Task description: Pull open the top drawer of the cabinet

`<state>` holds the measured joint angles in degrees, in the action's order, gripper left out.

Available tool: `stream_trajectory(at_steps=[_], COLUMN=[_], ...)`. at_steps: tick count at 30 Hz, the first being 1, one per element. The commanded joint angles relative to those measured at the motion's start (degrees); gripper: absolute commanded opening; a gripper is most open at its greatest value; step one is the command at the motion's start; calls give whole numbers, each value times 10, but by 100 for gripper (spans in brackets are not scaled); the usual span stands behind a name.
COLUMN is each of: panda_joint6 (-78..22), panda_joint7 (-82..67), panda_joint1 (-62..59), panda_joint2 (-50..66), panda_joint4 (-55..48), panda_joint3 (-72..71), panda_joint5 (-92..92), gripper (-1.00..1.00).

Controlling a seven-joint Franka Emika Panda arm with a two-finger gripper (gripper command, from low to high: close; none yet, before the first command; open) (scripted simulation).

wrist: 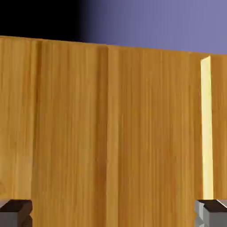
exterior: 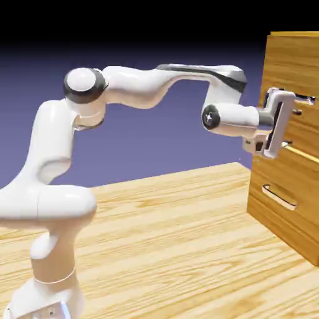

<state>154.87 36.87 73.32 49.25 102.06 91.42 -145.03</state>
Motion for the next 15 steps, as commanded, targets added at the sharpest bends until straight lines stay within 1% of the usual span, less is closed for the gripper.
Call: stream_trajectory(at_steps=[1, 3, 9, 10, 11, 15], panda_joint6=[-3, -5, 20, 20, 20, 0], panda_joint7=[-1, -1, 53, 53, 53, 22], panda_joint1=[12, 19, -94, -94, -94, -20], panda_joint2=[14, 22, 54, 54, 54, 37], panda_joint4=[-10, -16, -138, -138, -138, -55], panda_joint3=[16, 24, -40, -40, -40, 3], panda_joint5=[-25, -38, -21, -21, -21, -33], gripper=[0, 0, 0, -100, -100, -100])
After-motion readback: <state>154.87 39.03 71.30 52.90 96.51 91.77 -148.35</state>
